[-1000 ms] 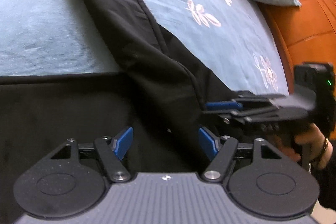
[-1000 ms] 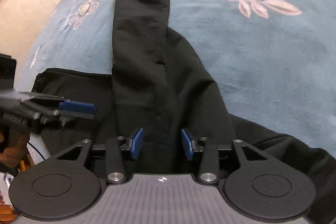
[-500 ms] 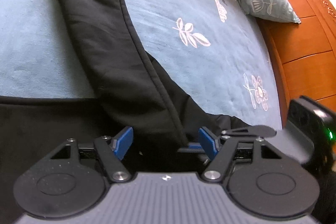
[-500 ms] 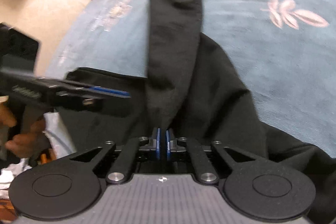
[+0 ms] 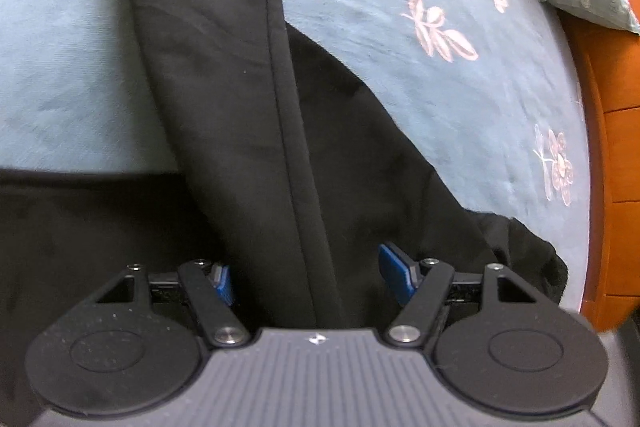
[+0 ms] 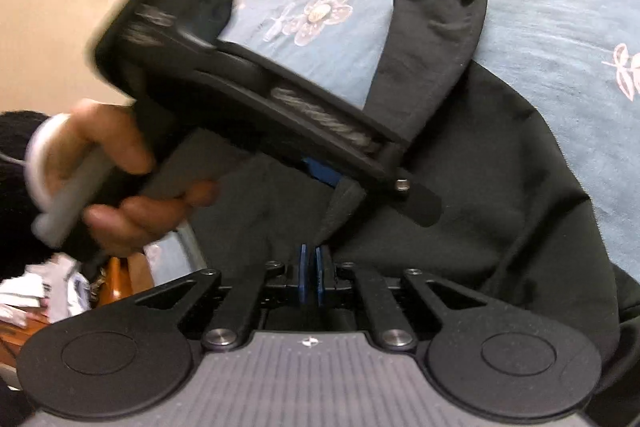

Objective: Fold clothes

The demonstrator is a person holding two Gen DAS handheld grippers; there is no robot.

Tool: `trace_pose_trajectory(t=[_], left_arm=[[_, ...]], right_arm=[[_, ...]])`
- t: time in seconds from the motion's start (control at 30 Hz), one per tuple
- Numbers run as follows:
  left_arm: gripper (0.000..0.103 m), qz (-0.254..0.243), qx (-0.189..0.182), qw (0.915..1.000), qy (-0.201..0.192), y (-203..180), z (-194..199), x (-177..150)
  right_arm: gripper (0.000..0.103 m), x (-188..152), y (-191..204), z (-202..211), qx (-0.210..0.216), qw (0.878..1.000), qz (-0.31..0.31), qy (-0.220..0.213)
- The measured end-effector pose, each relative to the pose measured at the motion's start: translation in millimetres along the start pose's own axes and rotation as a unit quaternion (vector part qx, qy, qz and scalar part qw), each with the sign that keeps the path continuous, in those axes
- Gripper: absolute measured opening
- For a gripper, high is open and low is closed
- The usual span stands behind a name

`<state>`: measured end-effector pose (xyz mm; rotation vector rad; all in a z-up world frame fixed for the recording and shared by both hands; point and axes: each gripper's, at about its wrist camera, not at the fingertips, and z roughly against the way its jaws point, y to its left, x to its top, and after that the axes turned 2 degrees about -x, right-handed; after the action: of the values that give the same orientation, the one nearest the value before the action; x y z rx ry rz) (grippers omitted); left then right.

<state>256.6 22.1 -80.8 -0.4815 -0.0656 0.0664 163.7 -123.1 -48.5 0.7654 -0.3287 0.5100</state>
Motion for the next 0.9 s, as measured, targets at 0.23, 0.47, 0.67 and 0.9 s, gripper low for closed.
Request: trace_pose_trajectory(t=[0.23, 0.47, 0.67, 0.9], left_arm=[[0.018, -0.009, 0.003, 0.9995, -0.029, 2.0, -6.4, 7.1], [0.004, -0.047, 0.014, 0.9913, -0.122, -11.5, 33.7, -16.4], [0.004, -0.071, 0.019, 0.9765, -0.203, -24.8, 85.6, -54.1], [0.005, -0.068, 0.041, 0.9651, -0.250, -27.0, 119.2, -107.4]], right_arm=[[0.009, 1.9, -4.2, 6.0, 0.025, 1.000, -0.001, 0.004], [0.035, -2.8, -27.3, 26.9, 0.028, 0.999, -0.044, -0.011], [0.046, -20.9, -58.7, 78.2, 0.028, 0.994, -0.099, -0.024], [0.046, -22.6, -76.1, 128.1, -0.035, 0.992, -0.116, -0.042]])
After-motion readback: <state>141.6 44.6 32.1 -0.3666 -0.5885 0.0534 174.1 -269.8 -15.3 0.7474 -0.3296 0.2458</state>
